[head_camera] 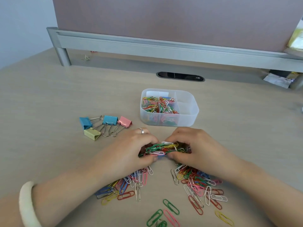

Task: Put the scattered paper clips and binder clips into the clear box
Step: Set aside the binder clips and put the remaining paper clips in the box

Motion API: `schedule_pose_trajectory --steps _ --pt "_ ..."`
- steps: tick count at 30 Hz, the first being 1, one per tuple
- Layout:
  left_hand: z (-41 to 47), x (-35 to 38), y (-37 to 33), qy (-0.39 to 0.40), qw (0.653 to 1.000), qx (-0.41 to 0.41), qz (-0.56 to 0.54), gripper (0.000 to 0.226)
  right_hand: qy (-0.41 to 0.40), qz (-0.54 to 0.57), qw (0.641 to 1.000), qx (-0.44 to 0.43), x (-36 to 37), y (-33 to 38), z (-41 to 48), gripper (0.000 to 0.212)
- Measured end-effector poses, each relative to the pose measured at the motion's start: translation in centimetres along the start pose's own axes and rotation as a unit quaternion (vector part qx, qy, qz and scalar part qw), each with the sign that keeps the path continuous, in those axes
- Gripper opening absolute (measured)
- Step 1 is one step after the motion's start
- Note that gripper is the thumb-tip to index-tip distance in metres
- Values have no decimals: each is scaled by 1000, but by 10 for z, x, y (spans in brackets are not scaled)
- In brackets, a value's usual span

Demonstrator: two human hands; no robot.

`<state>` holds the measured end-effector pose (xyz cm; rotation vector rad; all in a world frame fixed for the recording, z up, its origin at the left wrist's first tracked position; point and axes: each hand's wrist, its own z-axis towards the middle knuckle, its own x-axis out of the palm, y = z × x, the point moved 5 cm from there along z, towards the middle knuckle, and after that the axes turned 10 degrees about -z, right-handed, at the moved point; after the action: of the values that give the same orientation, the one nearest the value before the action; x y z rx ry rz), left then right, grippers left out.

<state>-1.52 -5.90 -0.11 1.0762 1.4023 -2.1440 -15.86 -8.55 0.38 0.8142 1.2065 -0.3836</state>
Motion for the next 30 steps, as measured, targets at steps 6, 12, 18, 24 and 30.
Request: schedule_pose_trajectory --steps 6,12,18,24,30 --pt "-2 -4 5 -25 996 -34 -79 16 -8 40 999 13 -1 -5 -2 16" --pt "-4 -6 10 -48 993 -57 -89 10 -18 67 997 33 -5 -7 -5 13" --pt "-6 -13 13 -68 989 -64 -110 7 -21 117 991 62 -12 -10 -5 13" --pt "-7 -16 9 -81 991 -39 -95 10 -53 146 986 58 -38 -6 12 12" --pt "-6 -15 6 -74 994 -14 -78 12 -71 102 989 82 -69 -9 73 8"
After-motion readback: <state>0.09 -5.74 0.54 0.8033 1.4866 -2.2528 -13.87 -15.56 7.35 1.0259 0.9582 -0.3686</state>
